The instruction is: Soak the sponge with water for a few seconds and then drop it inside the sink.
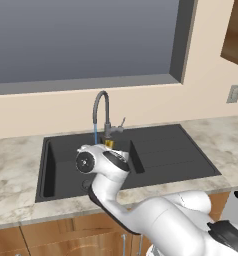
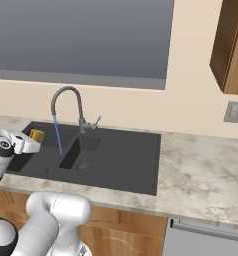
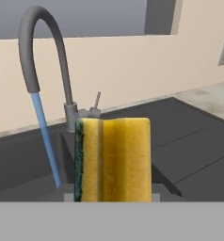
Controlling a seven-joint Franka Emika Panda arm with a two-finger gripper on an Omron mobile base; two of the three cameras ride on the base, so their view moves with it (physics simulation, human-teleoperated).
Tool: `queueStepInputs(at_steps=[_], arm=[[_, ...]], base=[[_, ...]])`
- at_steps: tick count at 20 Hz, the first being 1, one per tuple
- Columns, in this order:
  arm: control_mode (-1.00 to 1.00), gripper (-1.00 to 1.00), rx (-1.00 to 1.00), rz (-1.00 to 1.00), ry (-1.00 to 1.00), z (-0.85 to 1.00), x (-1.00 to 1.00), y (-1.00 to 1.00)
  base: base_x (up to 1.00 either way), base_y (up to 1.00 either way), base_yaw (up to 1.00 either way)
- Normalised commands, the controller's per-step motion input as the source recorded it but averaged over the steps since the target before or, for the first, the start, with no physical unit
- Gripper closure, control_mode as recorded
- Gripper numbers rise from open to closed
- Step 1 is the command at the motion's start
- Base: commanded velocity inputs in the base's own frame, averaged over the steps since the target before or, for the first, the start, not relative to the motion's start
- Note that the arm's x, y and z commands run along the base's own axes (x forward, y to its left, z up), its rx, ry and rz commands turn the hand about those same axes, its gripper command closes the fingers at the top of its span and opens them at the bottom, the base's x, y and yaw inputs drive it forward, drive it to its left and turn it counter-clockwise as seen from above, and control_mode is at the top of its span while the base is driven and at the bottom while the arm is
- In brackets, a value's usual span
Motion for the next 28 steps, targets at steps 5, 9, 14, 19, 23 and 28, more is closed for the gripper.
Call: queueStepInputs(at_steps=[5,9,14,19,23,28], arm=[[-1.00,1.00,0.00,-0.01,0.00,0.00,0.00,-0.14],[-1.00,1.00,0.00,0.00,0.00,0.00,0.01,-0.12],[-1.00,1.00,0.00,0.00,0.00,0.00,0.02,-0.03],[-1.00,1.00,0.01,0.00,0.00,0.00,0.11,0.00],[-1.00,1.00,0.01,0.00,0.00,0.00,0.29,0.00],[-1.00,1.00,0.00,0.00,0.00,0.00,0.32,0.00]], base=[[0.00,0.00,0.00],[0.00,0.00,0.00],[0.00,0.00,0.00],[0.00,0.00,0.00],[0.00,0.00,0.00],[0.00,0.00,0.00]])
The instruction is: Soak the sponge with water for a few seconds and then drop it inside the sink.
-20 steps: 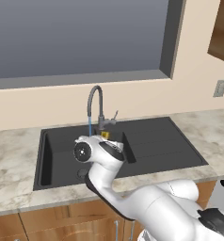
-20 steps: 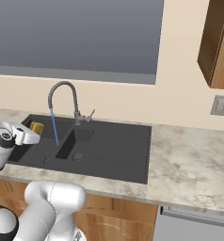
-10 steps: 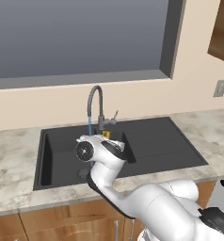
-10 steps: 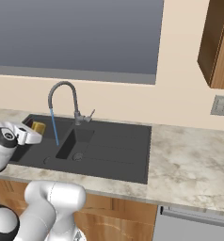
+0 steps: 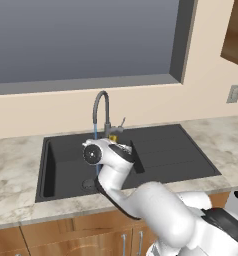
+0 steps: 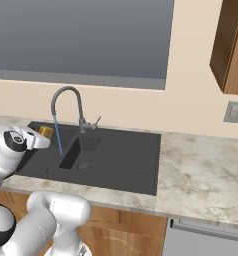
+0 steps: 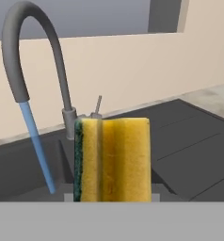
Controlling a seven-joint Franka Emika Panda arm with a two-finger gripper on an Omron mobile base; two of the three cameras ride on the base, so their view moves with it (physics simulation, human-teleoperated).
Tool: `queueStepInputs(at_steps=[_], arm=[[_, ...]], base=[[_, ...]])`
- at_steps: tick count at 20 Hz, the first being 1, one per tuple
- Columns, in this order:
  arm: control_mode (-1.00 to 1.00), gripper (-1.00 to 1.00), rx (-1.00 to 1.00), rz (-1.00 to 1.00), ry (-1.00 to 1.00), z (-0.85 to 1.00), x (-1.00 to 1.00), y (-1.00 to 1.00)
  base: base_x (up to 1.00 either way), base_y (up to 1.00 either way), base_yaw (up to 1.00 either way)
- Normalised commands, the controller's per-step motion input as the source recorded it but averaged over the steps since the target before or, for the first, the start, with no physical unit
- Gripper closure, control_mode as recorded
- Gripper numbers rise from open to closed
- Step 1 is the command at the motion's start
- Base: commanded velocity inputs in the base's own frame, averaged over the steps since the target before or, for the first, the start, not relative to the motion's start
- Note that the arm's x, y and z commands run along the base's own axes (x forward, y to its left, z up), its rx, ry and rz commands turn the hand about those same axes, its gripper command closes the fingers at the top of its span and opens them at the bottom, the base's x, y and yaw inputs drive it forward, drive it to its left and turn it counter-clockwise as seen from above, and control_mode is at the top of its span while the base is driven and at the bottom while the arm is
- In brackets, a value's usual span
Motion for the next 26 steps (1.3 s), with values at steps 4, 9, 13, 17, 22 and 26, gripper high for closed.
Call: queueStepInputs(at_steps=[4,9,13,17,22,26], arm=[[-1.00,1.00,0.00,0.00,0.00,-0.04,0.19,0.00],[-1.00,1.00,0.00,0.00,0.00,-0.22,0.12,0.00],[-1.00,1.00,0.00,0.00,0.00,-0.40,0.28,0.00],[-1.00,1.00,0.00,0.00,0.00,-0.22,0.25,0.00],[-1.00,1.00,0.00,0.00,0.00,-0.15,0.17,0.03],[-1.00,1.00,0.00,0.00,0.00,-0.25,0.17,0.08]], base=[[0.00,0.00,0.00],[0.00,0.00,0.00],[0.00,0.00,0.00],[0.00,0.00,0.00],[0.00,0.00,0.00],[0.00,0.00,0.00]])
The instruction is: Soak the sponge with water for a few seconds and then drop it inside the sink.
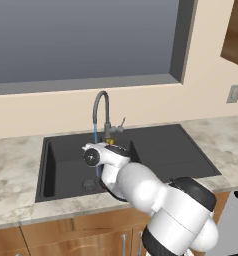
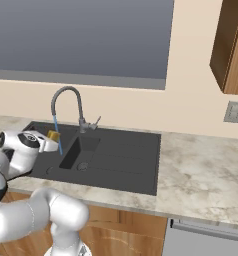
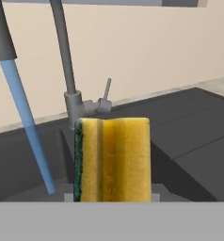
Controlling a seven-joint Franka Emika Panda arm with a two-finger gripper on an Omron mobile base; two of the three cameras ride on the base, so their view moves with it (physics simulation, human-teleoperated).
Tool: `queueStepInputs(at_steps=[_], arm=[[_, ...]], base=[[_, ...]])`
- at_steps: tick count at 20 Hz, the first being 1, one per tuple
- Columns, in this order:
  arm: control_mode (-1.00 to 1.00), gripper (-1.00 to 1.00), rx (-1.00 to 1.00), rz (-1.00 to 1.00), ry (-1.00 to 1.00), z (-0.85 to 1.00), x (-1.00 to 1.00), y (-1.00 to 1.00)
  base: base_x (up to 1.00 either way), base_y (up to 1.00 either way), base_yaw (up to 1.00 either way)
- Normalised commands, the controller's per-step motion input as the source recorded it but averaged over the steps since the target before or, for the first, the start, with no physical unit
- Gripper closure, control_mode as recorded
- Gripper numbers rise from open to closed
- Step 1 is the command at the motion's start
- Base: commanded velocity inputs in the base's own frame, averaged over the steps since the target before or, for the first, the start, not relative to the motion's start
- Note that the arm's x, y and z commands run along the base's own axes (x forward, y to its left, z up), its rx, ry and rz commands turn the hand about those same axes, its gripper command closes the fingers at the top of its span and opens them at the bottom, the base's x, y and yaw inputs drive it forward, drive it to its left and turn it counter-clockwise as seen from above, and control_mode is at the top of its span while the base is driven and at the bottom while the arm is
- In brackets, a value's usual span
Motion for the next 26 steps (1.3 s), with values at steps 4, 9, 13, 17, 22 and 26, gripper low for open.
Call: queueStepInputs(at_steps=[4,9,13,17,22,26], arm=[[-1.00,1.00,0.00,0.00,0.00,-0.19,0.27,0.12],[-1.00,1.00,0.00,0.00,0.00,0.00,0.32,0.13],[-1.00,1.00,0.00,0.00,0.00,0.00,0.39,0.11],[-1.00,1.00,0.00,0.00,0.00,-0.10,0.31,0.06],[-1.00,1.00,0.00,0.00,0.00,-0.10,0.21,0.00],[-1.00,1.00,0.00,0.00,0.00,-0.12,0.19,0.03]], base=[[0.00,0.00,0.00],[0.00,0.00,0.00],[0.00,0.00,0.00],[0.00,0.00,0.00],[0.00,0.00,0.00],[0.00,0.00,0.00]])
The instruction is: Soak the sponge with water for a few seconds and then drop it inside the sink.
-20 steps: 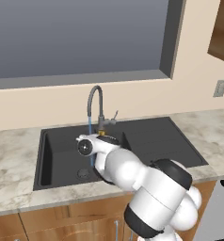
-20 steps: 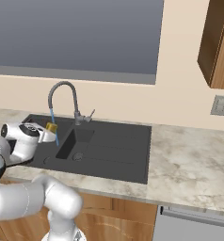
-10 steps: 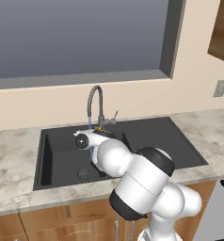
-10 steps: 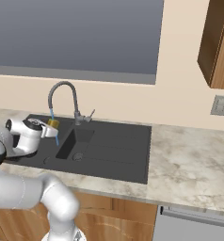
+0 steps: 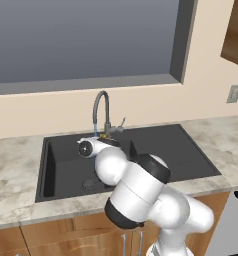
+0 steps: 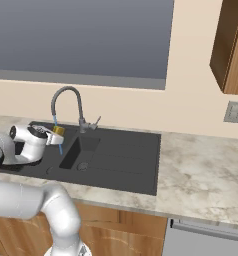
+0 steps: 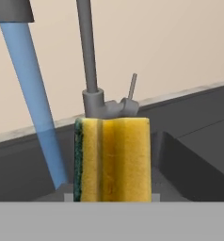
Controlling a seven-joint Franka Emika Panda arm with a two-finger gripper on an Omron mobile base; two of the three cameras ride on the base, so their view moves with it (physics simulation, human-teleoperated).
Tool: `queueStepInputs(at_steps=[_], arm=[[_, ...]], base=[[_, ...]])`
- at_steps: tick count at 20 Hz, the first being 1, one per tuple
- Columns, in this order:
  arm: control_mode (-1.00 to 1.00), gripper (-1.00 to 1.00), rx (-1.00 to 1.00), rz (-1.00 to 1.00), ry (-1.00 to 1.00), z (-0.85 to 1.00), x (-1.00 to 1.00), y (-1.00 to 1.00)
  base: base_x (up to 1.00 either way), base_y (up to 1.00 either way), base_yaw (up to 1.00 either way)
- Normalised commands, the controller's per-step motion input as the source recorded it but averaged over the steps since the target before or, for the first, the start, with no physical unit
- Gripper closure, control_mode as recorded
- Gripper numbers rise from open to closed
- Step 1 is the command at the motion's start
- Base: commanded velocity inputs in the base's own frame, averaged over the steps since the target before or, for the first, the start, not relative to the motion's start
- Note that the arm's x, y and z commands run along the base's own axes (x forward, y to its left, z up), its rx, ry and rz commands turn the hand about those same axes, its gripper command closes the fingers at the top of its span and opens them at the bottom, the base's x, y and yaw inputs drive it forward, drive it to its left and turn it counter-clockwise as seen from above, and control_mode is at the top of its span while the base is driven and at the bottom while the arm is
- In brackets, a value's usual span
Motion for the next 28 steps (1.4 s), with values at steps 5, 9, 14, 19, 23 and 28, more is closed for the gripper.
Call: queueStepInputs(at_steps=[5,9,14,19,23,28], arm=[[-1.00,1.00,0.00,0.00,0.00,-0.17,0.25,0.04],[-1.00,1.00,0.01,0.00,0.00,-0.23,0.24,0.11],[-1.00,1.00,0.04,0.00,0.00,-0.14,0.09,0.24],[-1.00,1.00,0.05,0.00,0.00,-0.07,0.20,0.14],[-1.00,1.00,0.03,0.00,0.00,-0.18,0.42,0.00],[-1.00,1.00,0.03,0.00,0.00,-0.16,0.44,0.00]], base=[[0.00,0.00,0.00],[0.00,0.00,0.00],[0.00,0.00,0.00],[0.00,0.00,0.00],[0.00,0.00,0.00],[0.00,0.00,0.00]])
